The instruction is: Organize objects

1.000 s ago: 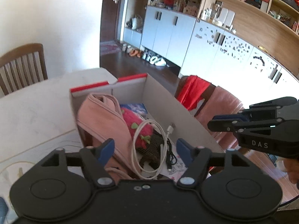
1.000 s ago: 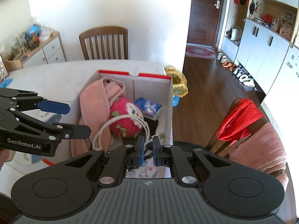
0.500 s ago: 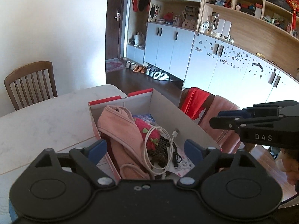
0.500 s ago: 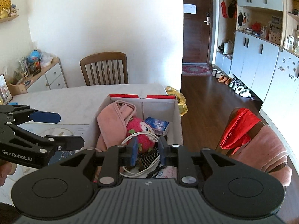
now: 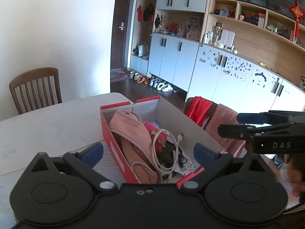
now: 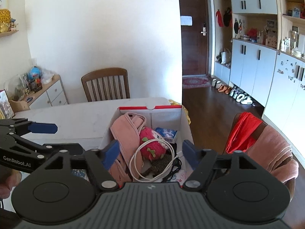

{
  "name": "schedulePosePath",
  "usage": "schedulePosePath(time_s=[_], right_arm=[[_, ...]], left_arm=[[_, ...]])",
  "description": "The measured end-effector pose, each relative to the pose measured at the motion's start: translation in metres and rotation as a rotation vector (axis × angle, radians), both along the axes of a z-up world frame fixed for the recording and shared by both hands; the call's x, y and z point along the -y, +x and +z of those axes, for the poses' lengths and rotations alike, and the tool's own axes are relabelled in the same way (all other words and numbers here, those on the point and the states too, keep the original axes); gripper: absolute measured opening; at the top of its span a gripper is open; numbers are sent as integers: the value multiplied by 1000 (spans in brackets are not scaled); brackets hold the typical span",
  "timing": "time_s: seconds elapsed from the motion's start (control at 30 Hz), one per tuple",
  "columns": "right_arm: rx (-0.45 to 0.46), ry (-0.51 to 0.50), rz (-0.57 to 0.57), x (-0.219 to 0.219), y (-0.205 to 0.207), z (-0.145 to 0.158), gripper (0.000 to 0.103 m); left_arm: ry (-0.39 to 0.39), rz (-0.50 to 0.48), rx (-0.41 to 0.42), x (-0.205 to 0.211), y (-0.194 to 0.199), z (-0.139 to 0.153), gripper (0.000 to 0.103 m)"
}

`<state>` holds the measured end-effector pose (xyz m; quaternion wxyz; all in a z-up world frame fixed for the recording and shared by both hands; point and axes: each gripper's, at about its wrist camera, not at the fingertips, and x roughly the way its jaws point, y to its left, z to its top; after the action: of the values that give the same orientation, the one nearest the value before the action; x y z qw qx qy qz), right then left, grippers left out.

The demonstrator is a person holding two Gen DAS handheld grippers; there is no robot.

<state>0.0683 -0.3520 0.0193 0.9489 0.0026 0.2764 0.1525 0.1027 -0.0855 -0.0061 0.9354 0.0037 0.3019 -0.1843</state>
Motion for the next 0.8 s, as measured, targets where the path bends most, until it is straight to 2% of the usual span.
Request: schedulePosePath(time_s=[0.37, 0.8], right_arm=[[25, 26, -56, -4, -19, 0, 92], [20, 41, -94, -12, -33, -2, 94]], left_arm=[[-36, 10, -1, -13, -7, -3, 102], [-12, 18, 6, -16, -16, -7, 102]])
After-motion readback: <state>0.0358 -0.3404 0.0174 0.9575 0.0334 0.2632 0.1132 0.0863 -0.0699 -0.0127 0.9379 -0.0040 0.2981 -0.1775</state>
